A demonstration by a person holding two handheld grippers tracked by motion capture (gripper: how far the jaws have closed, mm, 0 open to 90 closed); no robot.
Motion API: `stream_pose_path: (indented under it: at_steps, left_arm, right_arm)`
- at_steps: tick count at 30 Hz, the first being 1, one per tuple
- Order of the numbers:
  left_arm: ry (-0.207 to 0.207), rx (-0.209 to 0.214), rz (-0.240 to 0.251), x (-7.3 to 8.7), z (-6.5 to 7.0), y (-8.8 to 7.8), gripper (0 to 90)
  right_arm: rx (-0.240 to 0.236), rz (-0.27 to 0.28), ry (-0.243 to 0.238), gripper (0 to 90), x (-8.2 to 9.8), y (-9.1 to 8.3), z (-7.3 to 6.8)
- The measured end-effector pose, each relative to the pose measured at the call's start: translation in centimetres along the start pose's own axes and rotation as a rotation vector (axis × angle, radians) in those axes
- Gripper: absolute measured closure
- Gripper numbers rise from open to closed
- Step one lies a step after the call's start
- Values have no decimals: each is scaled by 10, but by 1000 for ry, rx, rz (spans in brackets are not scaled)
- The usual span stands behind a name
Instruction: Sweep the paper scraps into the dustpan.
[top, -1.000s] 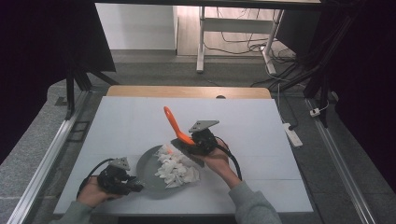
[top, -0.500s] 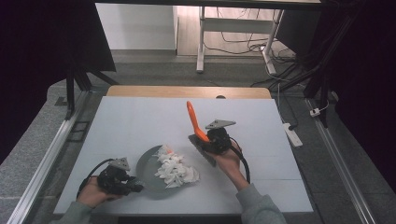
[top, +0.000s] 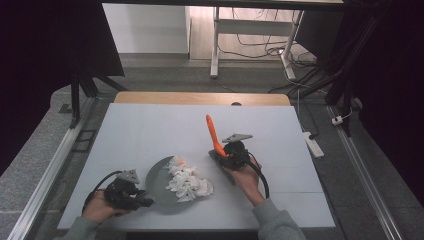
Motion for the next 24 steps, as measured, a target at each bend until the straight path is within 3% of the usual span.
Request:
stream_pose_path:
  at_steps: [24]
  left_arm:
    - [-1,-3,-1,-2,8,2,613]
  right_arm:
    - [-65,-53,-28,707,-3,36,-48]
Point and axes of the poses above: each handheld gripper's, and its own axes: y roughly forward along the jaws, x roughly out of its underside, z roughly to its right, the point moved 7 cm from there along y, roughly forward along the jaws, and after that the axes turned 13 degrees about -x, right-handed, at the moved point
